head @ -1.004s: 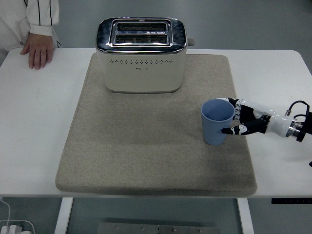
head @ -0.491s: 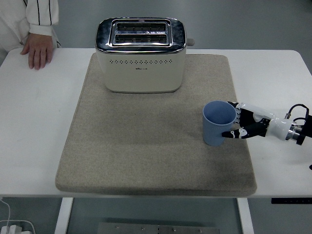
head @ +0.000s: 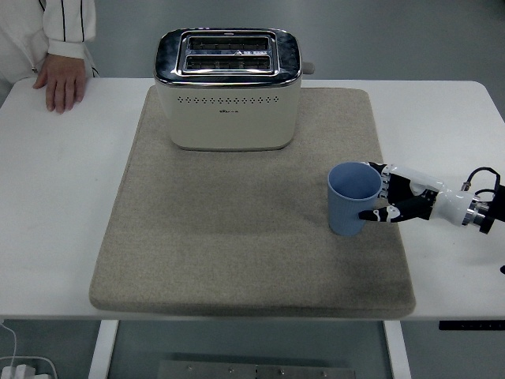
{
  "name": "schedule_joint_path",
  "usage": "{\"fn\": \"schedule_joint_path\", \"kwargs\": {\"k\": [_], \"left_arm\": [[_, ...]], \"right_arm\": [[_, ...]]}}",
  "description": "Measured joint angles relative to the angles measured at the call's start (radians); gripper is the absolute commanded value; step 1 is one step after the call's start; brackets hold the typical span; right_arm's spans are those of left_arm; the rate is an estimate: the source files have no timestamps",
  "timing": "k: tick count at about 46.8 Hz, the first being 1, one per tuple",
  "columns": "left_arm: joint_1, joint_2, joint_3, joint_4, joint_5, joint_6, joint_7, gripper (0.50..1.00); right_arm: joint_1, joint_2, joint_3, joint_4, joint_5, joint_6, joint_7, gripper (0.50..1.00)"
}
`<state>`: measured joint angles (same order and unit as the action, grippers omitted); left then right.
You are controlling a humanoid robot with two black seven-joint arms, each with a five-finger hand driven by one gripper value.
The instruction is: Put the water cup in front of the bread machine
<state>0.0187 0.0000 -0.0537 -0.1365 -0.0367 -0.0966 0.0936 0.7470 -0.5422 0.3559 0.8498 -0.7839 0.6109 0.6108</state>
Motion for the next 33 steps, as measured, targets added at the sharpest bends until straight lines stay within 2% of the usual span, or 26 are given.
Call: {"fn": "schedule_joint_path", "kwargs": {"k": [33], "left_arm": [[0.000, 0.000, 0.000, 0.000, 0.000, 0.000, 0.000, 1.000]], "right_arm": [[0.001, -0.010, 0.026, 0.000, 0.003, 0.000, 0.000, 0.913]]}}
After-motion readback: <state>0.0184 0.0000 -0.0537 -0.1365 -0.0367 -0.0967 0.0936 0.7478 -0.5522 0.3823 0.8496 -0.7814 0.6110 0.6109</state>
